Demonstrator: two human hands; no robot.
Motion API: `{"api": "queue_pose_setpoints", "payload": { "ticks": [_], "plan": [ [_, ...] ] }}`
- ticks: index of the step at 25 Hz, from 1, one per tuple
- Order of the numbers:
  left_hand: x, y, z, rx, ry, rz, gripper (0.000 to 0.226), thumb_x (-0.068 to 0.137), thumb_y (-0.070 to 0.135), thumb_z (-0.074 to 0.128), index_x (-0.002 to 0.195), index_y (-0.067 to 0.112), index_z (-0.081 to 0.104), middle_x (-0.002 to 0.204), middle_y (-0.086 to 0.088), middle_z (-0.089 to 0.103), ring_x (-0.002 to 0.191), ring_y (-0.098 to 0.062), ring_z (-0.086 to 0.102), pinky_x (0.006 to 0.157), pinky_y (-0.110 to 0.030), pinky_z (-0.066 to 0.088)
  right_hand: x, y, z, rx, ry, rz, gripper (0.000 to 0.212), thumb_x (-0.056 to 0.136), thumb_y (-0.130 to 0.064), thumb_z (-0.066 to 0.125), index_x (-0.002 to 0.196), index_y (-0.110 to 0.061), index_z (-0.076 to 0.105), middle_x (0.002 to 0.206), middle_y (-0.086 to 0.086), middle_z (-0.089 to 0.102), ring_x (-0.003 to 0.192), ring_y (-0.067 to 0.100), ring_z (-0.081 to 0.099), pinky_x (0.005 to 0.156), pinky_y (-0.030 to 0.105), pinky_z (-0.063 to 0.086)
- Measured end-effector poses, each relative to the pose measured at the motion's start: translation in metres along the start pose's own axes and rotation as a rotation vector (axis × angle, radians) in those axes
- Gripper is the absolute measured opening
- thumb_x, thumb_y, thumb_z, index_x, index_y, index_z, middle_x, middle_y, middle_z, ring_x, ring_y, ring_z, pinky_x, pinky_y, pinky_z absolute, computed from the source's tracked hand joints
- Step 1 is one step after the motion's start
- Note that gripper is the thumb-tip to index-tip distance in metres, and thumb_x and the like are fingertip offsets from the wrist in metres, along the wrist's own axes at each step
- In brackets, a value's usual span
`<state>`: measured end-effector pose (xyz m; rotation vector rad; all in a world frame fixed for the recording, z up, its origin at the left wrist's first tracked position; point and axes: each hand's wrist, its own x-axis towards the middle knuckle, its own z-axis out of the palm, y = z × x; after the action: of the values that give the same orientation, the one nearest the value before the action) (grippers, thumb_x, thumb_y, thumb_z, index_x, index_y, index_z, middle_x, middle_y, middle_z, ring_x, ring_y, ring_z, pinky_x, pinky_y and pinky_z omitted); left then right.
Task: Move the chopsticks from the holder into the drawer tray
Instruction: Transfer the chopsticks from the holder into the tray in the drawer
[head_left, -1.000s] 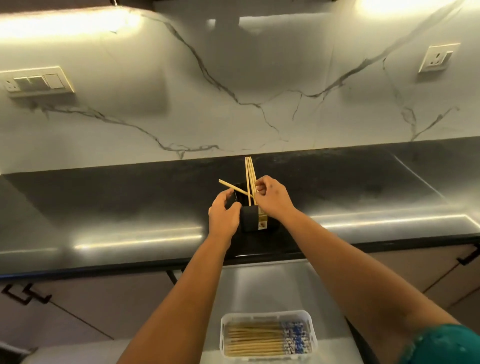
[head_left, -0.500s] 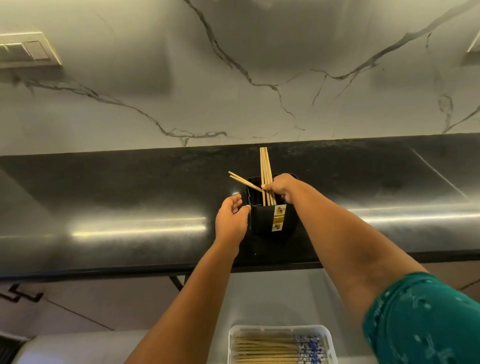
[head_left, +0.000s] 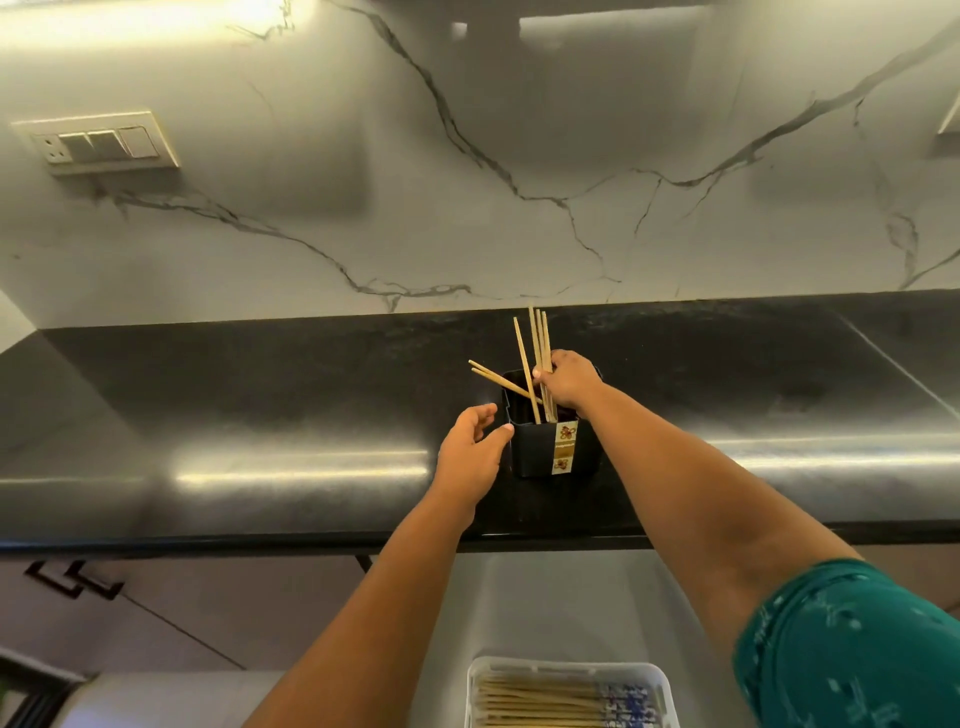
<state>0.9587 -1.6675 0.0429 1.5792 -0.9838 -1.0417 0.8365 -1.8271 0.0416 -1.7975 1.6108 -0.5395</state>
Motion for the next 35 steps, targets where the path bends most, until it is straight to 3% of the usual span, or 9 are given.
{"api": "queue_pose_setpoints", "payload": {
  "ticks": [4,8,11,14,18,23,28,32,35],
  "plan": [
    [-0.009,0.002,0.0,-0.041,0.042,0.026,0.037,0.091,0.017,0.059,0.128,0.02,0.053,0.127,0.005,0.058,0.117,-0.011,0.053,0.087,-0.023,0.043,-0.016,-0.013,-0.017,0.104,0.105,-0.105,0.016,0.096,-0.018,0.052,0.106,-0.011,0.06,0.102,0.01,0.067,0.098,0.023,0.064,0.079,0.033,0.049],
    [-0.024,0.016,-0.002,-0.175,0.118,0.052,0.026,0.091,0.016,0.059,0.117,0.02,0.06,0.111,0.003,0.066,0.101,-0.008,0.06,0.074,-0.019,0.045,-0.066,-0.04,-0.052,0.286,0.185,-0.376,0.014,0.097,-0.015,0.051,0.108,-0.009,0.057,0.101,0.006,0.07,0.093,0.013,0.068,0.085,0.03,0.056],
    [-0.045,0.036,0.001,-0.117,0.119,0.202,0.029,0.09,0.018,0.062,0.118,0.016,0.06,0.108,0.002,0.067,0.103,-0.01,0.063,0.08,-0.02,0.05,-0.124,-0.045,-0.085,0.346,0.173,-0.52,0.01,0.096,-0.014,0.053,0.105,-0.012,0.057,0.098,0.004,0.071,0.09,0.009,0.069,0.081,0.026,0.057],
    [-0.076,0.045,0.006,0.003,-0.047,0.312,0.033,0.089,0.027,0.063,0.12,0.019,0.062,0.113,0.001,0.069,0.108,-0.011,0.062,0.092,-0.03,0.049,-0.184,-0.029,-0.101,0.351,-0.072,-0.459,0.01,0.093,-0.02,0.057,0.103,-0.019,0.06,0.099,0.005,0.071,0.093,0.016,0.07,0.087,0.035,0.056],
    [-0.128,0.026,0.018,-0.085,-0.339,0.156,0.02,0.089,0.025,0.062,0.104,0.015,0.073,0.095,-0.006,0.075,0.089,-0.016,0.068,0.082,-0.029,0.054,-0.243,0.005,-0.089,0.307,-0.23,-0.365,0.013,0.092,-0.021,0.059,0.104,-0.019,0.064,0.102,0.01,0.069,0.1,0.024,0.066,0.096,0.047,0.051],
    [-0.178,-0.002,0.04,-0.072,-0.302,0.172,0.015,0.089,0.017,0.063,0.096,0.009,0.073,0.089,-0.011,0.073,0.083,-0.019,0.069,0.081,-0.03,0.057,-0.279,0.028,-0.08,0.315,-0.304,-0.308,0.018,0.094,-0.021,0.058,0.109,-0.016,0.064,0.108,0.007,0.069,0.105,0.021,0.064,0.1,0.044,0.048],
    [-0.207,-0.008,0.061,-0.244,-0.325,0.091,0.014,0.092,0.016,0.058,0.096,0.011,0.07,0.09,-0.009,0.075,0.083,-0.021,0.073,0.067,-0.025,0.056,-0.301,0.043,-0.082,0.442,-0.445,-0.263,0.018,0.094,-0.026,0.057,0.109,-0.018,0.065,0.108,0.0,0.073,0.102,0.022,0.068,0.089,0.038,0.056],
    [-0.227,-0.03,0.07,-0.203,-0.371,-0.017,0.019,0.094,0.02,0.054,0.11,0.013,0.063,0.094,-0.01,0.075,0.086,-0.025,0.073,0.066,-0.028,0.057,-0.315,0.069,-0.069,0.327,-0.38,-0.241,0.02,0.092,-0.028,0.06,0.109,-0.019,0.064,0.103,0.004,0.071,0.096,0.018,0.067,0.085,0.032,0.053],
    [-0.232,-0.043,0.074,-0.369,-0.22,-0.115,0.022,0.094,0.022,0.056,0.111,0.011,0.062,0.094,-0.013,0.075,0.087,-0.027,0.073,0.067,-0.031,0.058,-0.332,0.092,-0.045,0.306,-0.287,-0.104,0.042,0.095,-0.043,0.049,0.13,-0.02,0.049,0.123,0.001,0.063,0.109,0.016,0.06,0.09,0.031,0.048]
  ]
}}
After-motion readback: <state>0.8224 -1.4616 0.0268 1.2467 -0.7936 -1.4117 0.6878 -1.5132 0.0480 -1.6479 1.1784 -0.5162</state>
